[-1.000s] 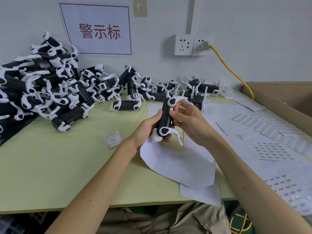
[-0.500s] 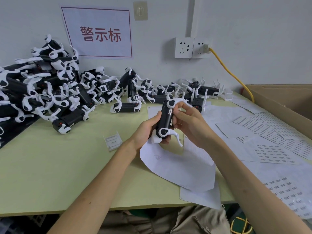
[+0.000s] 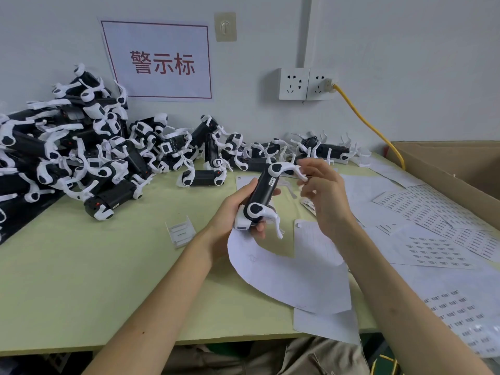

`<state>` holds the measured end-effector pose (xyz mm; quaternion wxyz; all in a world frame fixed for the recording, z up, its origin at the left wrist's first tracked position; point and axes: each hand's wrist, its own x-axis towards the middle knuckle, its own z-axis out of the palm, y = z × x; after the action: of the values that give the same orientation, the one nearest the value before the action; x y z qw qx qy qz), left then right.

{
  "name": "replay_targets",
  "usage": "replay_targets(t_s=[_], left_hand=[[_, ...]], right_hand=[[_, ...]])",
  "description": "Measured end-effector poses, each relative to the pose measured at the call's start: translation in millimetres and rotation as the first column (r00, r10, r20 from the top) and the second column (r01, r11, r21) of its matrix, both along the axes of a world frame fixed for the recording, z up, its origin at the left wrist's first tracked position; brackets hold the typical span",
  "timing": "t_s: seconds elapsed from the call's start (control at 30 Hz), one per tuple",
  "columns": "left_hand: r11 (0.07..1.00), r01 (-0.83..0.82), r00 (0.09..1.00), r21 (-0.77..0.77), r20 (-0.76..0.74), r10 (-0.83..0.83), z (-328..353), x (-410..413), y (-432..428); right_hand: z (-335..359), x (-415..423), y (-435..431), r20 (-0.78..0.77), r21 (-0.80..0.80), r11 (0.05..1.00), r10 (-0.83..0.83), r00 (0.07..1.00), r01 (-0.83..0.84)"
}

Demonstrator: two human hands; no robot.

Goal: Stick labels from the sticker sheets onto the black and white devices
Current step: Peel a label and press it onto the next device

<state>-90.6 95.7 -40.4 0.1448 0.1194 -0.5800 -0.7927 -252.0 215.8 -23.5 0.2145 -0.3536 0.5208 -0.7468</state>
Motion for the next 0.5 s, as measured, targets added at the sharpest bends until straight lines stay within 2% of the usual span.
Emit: replay_targets(t_s=[0.13, 0.27, 0.37, 0.5], left_hand=[[0.987, 0.148, 0.987, 0.053, 0.049, -0.151, 6, 0, -2], [0.981, 0.187, 0.968, 0.061, 0.157, -0.194, 10, 1, -3], [0.984, 0.118, 0.988, 0.131, 0.084, -0.130, 8, 1, -3], [0.958, -0.080, 0.996, 0.276, -0.006, 0.085, 8, -1, -1]], right_hand=[[2, 0, 0, -0.163, 0.071, 0.977, 0.210, 0.964, -0.201], [-1, 6, -2, -0.114, 0.084, 0.911, 0.410, 0.905, -0.403], [0, 2, 0, -0.116, 0.139, 0.928, 0.361, 0.925, -0.345], [0, -8, 1, -0.053, 0.156, 0.964, 0.227, 0.972, -0.217]])
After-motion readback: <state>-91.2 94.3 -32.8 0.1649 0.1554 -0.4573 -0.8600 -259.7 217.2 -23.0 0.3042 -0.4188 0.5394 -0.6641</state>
